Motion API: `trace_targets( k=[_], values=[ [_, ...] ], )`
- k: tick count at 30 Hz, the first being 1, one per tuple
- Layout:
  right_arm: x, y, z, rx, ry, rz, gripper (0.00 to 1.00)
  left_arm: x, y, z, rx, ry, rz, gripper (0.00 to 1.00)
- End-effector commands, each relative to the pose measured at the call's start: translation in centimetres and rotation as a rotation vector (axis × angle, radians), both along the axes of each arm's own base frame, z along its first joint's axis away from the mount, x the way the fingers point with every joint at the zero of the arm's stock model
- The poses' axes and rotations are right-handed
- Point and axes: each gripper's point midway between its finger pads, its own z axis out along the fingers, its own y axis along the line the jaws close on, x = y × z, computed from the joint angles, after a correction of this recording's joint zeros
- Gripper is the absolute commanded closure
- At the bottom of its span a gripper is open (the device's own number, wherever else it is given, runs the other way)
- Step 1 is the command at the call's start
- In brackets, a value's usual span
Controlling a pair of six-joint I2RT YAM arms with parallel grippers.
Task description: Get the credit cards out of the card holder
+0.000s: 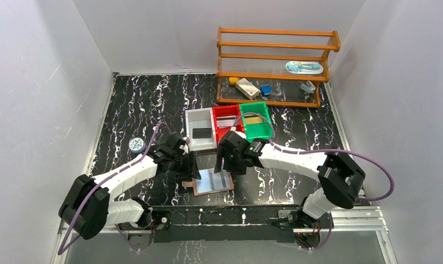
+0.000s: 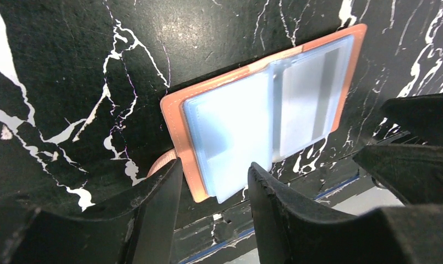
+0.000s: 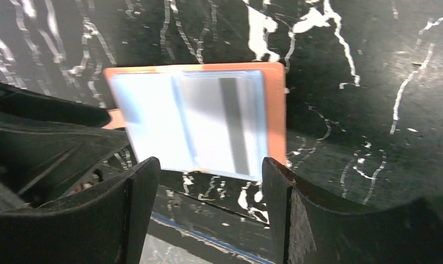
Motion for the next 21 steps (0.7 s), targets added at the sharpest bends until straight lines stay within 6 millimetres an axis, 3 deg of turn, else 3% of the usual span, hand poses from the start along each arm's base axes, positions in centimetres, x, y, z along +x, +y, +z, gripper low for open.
trace_targets(
  k=[1,8,16,21],
  values=[
    [0.6,-0.5,-0.1,-0.094,-0.036,0.030,0.24,0.1,-1.0,0.6,-0.026,-0.002,-0.068,0.54],
    [0.4,1.5,-1.1,-0.177,-0.043,0.089,0.26,-0.5,0.1,-0.7,0.035,0.028,-0.062,0.56],
    [0.4,0.9,-2.2,-0.269,-0.045,0.074,0.27,-0.8,0.4,-1.3,0.050,0.045,-0.072,0.61],
    [-0.1,1.3,-4.0,-0.289,-0.015,0.110,0.27,-1.2,0.5,-1.7,0.047,0.058,-0.074,0.61]
  ],
)
